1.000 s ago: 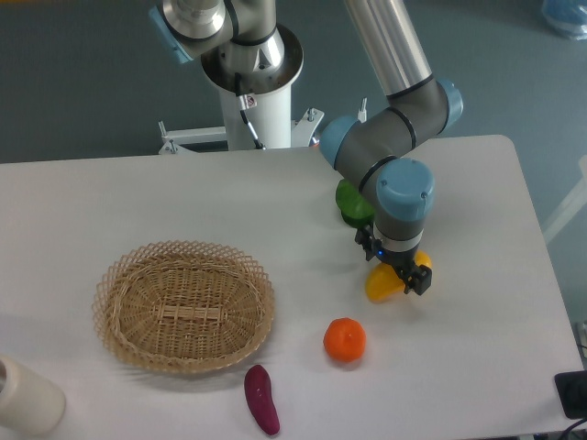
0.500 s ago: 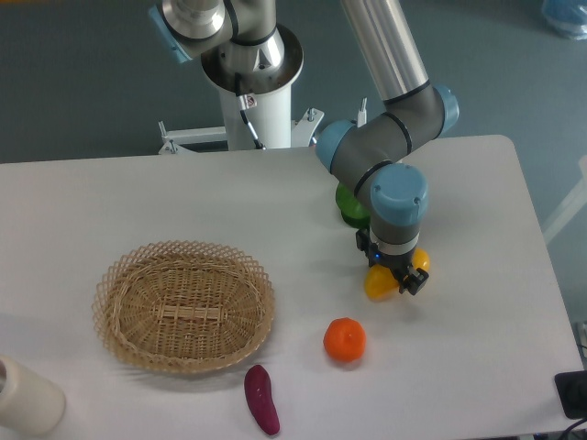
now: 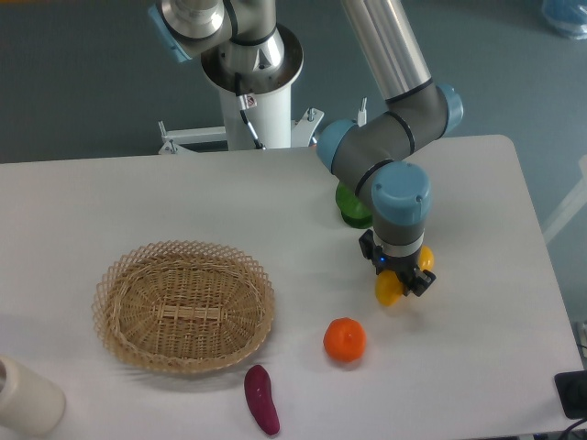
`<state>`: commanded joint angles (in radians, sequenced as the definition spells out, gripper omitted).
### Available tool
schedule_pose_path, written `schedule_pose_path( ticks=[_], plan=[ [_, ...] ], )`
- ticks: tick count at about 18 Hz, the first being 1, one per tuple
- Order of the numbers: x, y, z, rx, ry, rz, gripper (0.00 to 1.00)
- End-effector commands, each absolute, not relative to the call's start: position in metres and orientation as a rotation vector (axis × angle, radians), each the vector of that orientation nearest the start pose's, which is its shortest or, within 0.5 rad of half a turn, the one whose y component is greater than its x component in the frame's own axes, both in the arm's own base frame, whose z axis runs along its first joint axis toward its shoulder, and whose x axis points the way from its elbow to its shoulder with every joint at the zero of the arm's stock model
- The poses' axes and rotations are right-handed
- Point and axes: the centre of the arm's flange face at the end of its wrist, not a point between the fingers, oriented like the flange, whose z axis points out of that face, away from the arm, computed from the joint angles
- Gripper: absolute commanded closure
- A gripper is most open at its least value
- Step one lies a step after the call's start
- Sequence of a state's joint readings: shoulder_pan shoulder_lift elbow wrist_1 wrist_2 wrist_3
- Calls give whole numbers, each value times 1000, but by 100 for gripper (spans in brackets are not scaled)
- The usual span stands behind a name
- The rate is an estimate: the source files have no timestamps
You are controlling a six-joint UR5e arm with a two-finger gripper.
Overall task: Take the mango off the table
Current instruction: 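Close the gripper around the yellow mango, then lift the yellow mango up off the table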
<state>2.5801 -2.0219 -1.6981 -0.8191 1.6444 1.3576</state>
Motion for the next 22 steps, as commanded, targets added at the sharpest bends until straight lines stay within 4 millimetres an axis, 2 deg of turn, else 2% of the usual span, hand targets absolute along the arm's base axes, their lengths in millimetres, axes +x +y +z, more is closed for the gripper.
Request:
schedule_pose_path(
  ticks=[3, 7, 10, 13, 22],
  plan=[
    [-468, 437, 266, -3079, 515, 302, 46],
    [-470, 443, 288, -3059, 513, 243, 46],
    [-470, 446, 302, -3067, 447, 172, 46],
    [-465, 451, 307, -3047, 371, 157, 45],
    [-457, 452, 314, -3031, 370, 151, 45]
  ],
)
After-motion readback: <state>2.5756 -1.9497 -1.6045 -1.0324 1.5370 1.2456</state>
